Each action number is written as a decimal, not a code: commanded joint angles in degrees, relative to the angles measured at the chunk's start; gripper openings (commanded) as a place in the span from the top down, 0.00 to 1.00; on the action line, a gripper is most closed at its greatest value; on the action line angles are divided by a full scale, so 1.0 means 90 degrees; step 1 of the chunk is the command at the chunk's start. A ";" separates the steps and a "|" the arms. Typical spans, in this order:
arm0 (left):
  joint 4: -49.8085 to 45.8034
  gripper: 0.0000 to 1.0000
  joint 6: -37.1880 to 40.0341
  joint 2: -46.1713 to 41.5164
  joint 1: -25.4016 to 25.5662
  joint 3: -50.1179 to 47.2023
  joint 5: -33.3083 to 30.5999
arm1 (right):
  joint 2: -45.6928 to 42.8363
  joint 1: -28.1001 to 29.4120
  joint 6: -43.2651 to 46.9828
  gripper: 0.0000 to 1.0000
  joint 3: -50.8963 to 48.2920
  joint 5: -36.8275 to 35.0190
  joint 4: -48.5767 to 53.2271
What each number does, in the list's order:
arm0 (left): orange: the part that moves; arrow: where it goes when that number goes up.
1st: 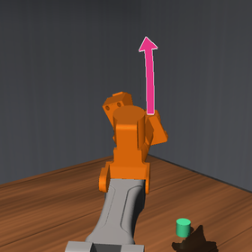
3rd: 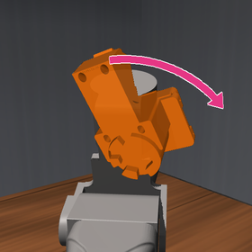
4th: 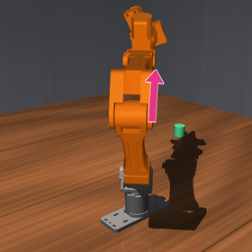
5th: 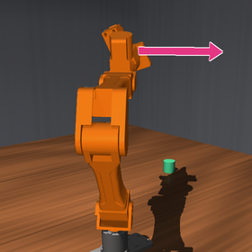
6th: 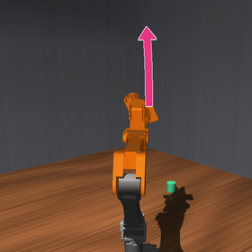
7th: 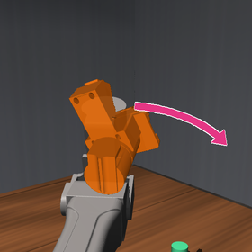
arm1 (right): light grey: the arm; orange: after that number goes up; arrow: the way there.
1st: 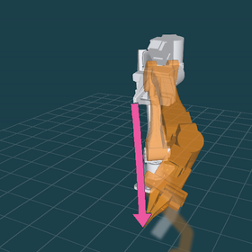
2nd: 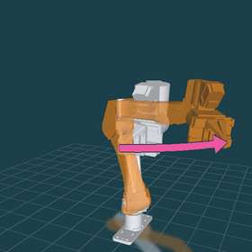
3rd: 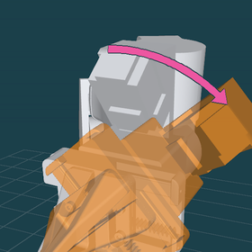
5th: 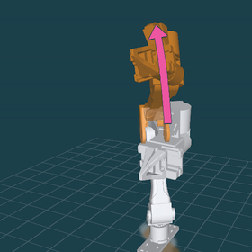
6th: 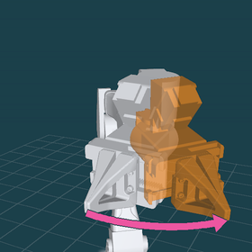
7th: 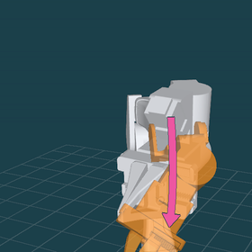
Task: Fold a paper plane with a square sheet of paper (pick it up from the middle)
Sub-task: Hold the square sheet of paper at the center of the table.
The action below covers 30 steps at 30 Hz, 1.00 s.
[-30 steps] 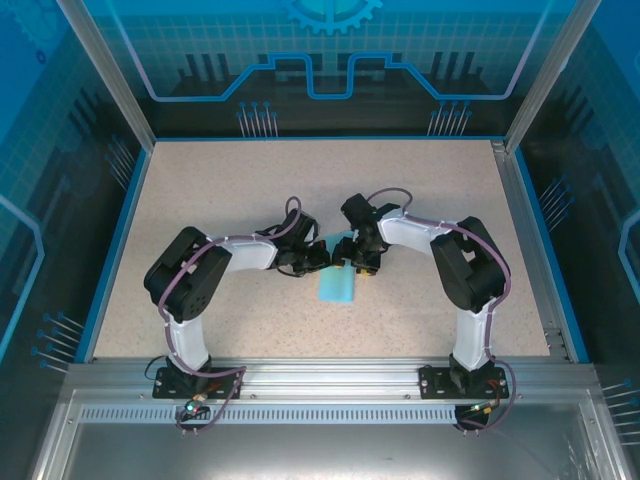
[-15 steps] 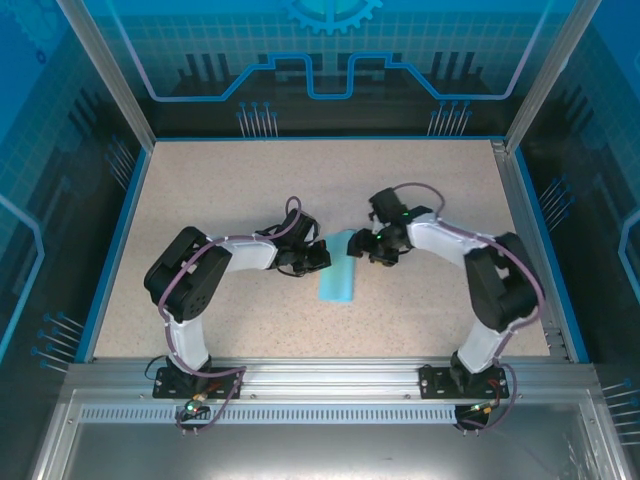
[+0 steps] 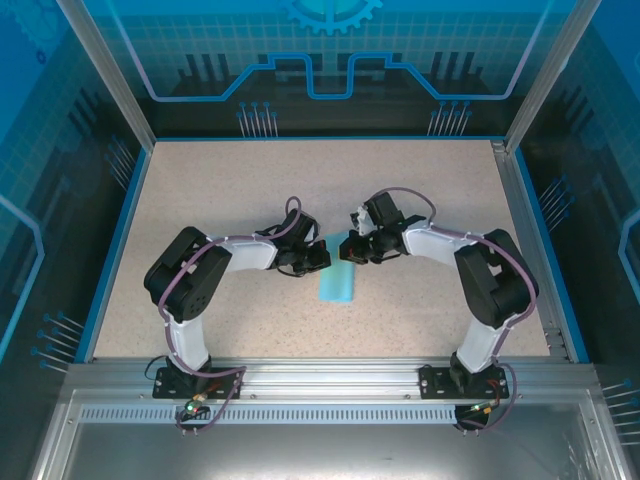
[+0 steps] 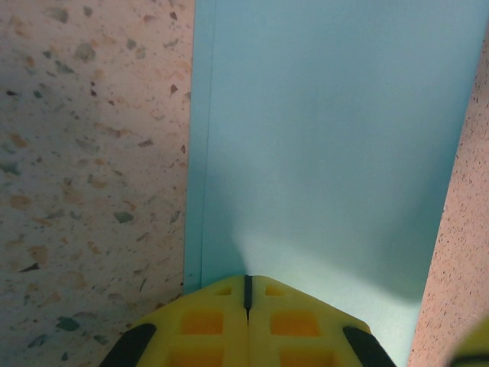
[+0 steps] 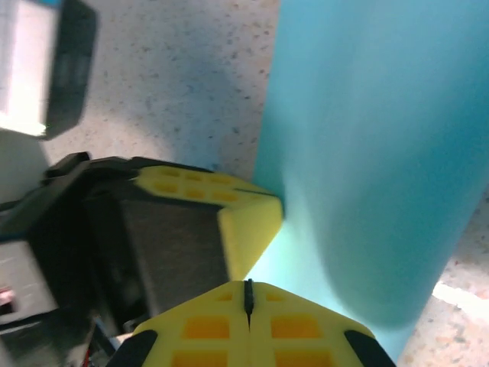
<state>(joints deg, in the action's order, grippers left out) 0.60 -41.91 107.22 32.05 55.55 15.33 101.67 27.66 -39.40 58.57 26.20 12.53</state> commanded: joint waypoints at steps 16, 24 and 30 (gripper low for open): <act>-0.0183 1.00 0.0096 0.0284 0.0061 -0.0130 -0.0079 | 0.0459 -0.0379 0.0282 1.00 -0.0853 0.0084 -0.0565; -0.0215 1.00 0.0135 0.0293 0.0058 -0.0117 -0.0088 | 0.0520 -0.0466 0.0471 1.00 -0.1266 -0.0002 -0.0906; -0.0251 1.00 0.0150 0.0294 0.0056 -0.0096 -0.0088 | -0.0076 -0.0461 0.0355 1.00 -0.1265 0.0790 -0.1522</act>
<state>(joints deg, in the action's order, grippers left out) 0.97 -41.87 107.42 32.08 55.55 15.35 103.72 23.79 -36.56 48.14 30.50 0.99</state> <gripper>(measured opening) 0.056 0.044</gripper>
